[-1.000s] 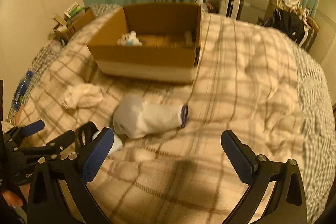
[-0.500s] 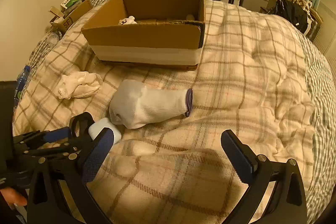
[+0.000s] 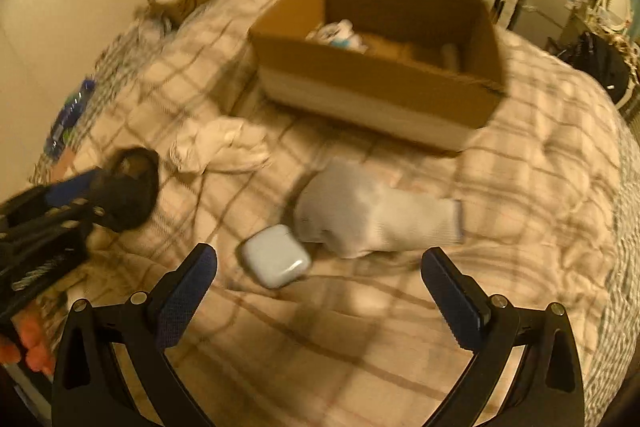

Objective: Organize objects
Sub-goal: 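Grasp the black square case with the left tool while the right tool grasps the white earbud case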

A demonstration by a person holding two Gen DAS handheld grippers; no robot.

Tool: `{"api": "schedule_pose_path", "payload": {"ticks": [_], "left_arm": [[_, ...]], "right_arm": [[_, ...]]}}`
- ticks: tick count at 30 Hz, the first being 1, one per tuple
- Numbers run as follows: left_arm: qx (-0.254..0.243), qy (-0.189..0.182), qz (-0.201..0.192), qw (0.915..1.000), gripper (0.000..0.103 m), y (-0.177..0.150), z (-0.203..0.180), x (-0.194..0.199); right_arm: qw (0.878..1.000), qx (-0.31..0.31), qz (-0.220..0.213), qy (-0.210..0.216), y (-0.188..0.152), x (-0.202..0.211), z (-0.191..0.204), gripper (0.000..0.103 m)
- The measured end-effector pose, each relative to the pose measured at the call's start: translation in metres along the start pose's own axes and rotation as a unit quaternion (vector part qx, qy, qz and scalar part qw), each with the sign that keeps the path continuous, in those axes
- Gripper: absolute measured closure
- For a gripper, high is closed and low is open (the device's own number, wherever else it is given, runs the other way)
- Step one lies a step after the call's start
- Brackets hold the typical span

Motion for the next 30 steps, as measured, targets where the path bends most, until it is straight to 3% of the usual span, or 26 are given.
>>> {"api": "schedule_pose_path", "payload": {"ticks": [3, 8, 10, 15, 16, 17, 22, 30], "left_arm": [[0.004, 0.015, 0.005, 0.9999, 0.052, -0.004, 0.012, -0.007], [0.028, 0.004, 0.022, 0.9993, 0.052, -0.013, 0.027, -0.018], [0.028, -0.003, 0.028, 0.9992, 0.052, -0.015, 0.026, -0.021], [0.020, -0.007, 0.036, 0.9991, 0.052, -0.019, 0.021, -0.025], [0.019, -0.007, 0.038, 0.9991, 0.052, -0.019, 0.020, -0.026], [0.019, -0.005, 0.038, 0.9991, 0.052, -0.020, 0.020, -0.026], [0.018, -0.004, 0.036, 0.9992, 0.052, -0.020, 0.018, -0.018], [0.002, -0.007, 0.014, 0.9999, 0.052, -0.014, -0.001, 0.015]], "right_arm": [[0.999, -0.004, 0.038, 0.015, -0.002, -0.028, 0.015, 0.005], [0.996, 0.006, 0.086, 0.014, -0.007, -0.068, 0.033, 0.013], [0.995, 0.001, 0.100, 0.018, -0.010, -0.078, 0.034, 0.025], [0.992, -0.010, 0.126, 0.025, -0.019, -0.095, 0.033, 0.040], [0.992, -0.012, 0.124, 0.026, -0.020, -0.094, 0.033, 0.048], [0.992, -0.013, 0.122, 0.026, -0.020, -0.092, 0.032, 0.049], [0.995, -0.004, 0.097, 0.026, -0.023, -0.069, 0.033, 0.050], [1.000, 0.009, 0.025, 0.015, -0.014, 0.002, 0.025, 0.050]]}}
Point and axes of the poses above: each gripper's, at about its wrist camera, not at the fingertips, and x roughly against the way its jaws point, z to its left, y to its top, the point moved 2 cm from there along -x, roughly the way its jaws point, and after that the axes turned 4 degrees about -z, right-handed, at the moved point
